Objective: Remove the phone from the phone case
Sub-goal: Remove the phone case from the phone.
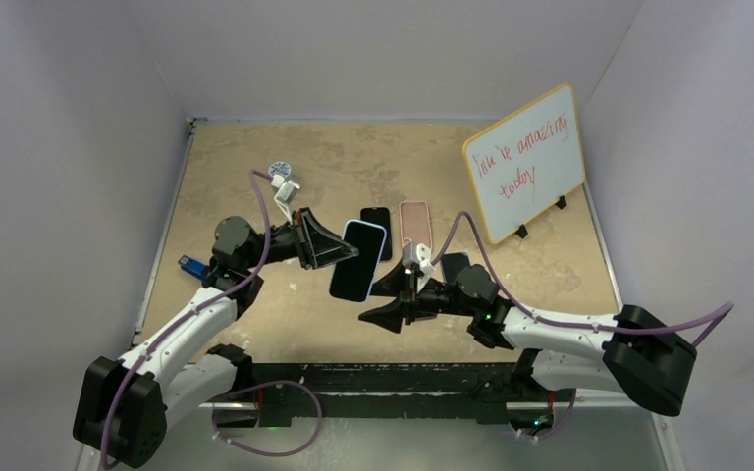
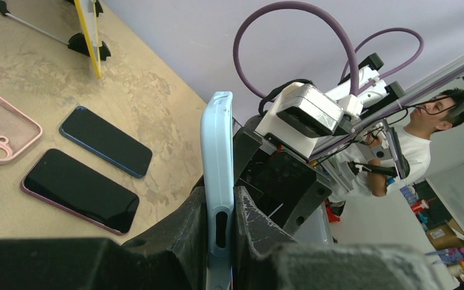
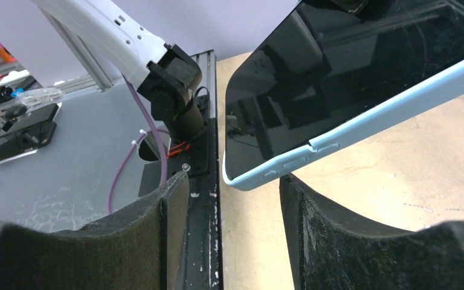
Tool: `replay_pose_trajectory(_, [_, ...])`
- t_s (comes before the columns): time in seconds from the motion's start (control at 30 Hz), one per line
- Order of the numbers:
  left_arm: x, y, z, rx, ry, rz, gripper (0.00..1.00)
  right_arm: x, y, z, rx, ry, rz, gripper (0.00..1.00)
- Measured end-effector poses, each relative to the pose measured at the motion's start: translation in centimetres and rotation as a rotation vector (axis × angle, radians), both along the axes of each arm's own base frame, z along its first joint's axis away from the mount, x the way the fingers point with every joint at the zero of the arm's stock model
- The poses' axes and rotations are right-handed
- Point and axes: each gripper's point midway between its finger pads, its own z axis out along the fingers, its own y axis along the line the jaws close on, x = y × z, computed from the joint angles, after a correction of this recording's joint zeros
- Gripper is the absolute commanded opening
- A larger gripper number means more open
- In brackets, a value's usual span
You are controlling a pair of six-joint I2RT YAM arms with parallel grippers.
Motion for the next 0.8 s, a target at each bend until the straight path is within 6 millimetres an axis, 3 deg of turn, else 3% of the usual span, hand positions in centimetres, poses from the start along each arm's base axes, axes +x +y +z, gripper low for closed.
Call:
replay_pose_trajectory(0.2, [-0.6,0.1,1.1,-0.025,-0.043,-0.013,0.00,0.4,0.5,1.0,0.027,0.003,0.000,0.51])
replay_pose_trajectory(0.37, [-1.0,0.2,1.6,-0.034,-0.067,-0.026,0.00,0.6,0.6,1.0,0.035,0.010,0.001,0.25])
replay_pose_trajectory(0.5, [-1.0,0.2,1.6,-0.034,-0.068,-0.029,0.00,0.1,0.7,0.9,0.028,0.009,0.037,0.11])
replay_pose_trajectory(0.8, [-1.4,0.0,1.7,-0.021,-0.067,-0.072,0.00,0.0,0.7,0.2,-0.041,-0.084,0.065,0.02])
